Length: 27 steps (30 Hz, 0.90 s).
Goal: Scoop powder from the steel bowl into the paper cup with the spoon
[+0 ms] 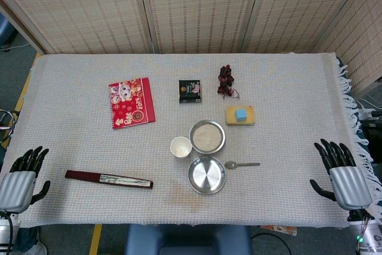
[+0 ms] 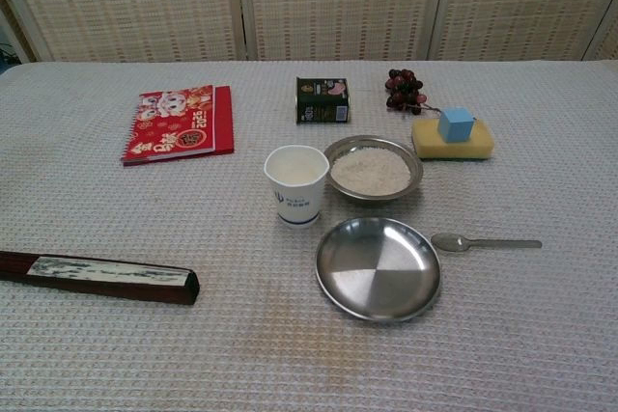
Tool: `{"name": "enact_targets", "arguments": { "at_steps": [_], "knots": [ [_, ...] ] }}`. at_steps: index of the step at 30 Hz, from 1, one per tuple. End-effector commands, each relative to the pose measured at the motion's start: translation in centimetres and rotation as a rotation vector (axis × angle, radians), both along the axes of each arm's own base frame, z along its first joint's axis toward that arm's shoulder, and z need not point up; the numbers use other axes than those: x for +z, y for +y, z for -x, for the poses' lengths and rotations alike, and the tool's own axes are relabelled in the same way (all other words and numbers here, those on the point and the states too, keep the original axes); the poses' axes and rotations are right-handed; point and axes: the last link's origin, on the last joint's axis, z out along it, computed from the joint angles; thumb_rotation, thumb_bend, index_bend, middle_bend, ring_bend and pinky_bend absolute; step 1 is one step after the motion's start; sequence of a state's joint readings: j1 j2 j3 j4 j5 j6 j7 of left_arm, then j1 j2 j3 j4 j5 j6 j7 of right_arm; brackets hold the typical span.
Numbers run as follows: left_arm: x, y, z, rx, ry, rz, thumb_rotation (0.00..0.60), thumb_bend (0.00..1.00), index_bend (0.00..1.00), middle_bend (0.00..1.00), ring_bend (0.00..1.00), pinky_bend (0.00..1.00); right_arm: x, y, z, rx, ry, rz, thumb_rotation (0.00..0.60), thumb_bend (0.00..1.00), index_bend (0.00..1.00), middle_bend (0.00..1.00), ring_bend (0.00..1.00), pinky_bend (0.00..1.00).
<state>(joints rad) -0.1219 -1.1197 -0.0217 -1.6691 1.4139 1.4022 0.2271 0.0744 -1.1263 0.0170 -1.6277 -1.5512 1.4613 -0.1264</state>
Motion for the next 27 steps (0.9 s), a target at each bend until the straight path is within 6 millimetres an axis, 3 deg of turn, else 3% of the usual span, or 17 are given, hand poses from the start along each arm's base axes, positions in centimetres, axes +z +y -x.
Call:
{"name": "enact_targets", "arguments": {
  "at_steps": [1, 6, 11, 17, 27],
  "knots": [
    [0.0, -0.1, 0.0, 0.001, -0.006, -0.002, 0.6, 0.4, 0.0, 0.0, 0.0, 0.13, -0.3, -0.2, 0.1, 0.0, 0.001, -0.008, 0.533, 0.18, 0.0, 0.0, 0.0, 0.0],
    [0.0, 0.2, 0.1, 0.009, -0.018, 0.004, 0.6, 0.4, 0.0, 0.0, 0.0, 0.13, -1.7, -1.2, -0.1, 0.0, -0.02, -0.029, 0.54, 0.18, 0.08, 0.0, 0.0, 0.0],
    [-0.3, 0.6, 0.0, 0.002, -0.026, 0.026, 0.6, 0.4, 0.0, 0.0, 0.0, 0.13, -3.9, -4.4, -2.2, 0.046, -0.016, -0.08, 0.6, 0.19, 0.24, 0.0, 0.0, 0.0],
    [-0.8, 0.7, -0.2, -0.002, -0.04, 0.058, 0.6, 0.4, 0.0, 0.0, 0.0, 0.13, -7.7, -7.5, -4.3, 0.072, -0.007, -0.159, 0.6, 0.23, 0.43, 0.0, 0.0, 0.0],
    [-0.6, 0.3, -0.2, -0.004, -0.047, 0.066, 0.6, 0.4, 0.0, 0.0, 0.0, 0.13, -12.6, -9.8, -5.9, 0.071, -0.016, -0.268, 0.6, 0.23, 0.47, 0.0, 0.0, 0.0]
  ]
}}
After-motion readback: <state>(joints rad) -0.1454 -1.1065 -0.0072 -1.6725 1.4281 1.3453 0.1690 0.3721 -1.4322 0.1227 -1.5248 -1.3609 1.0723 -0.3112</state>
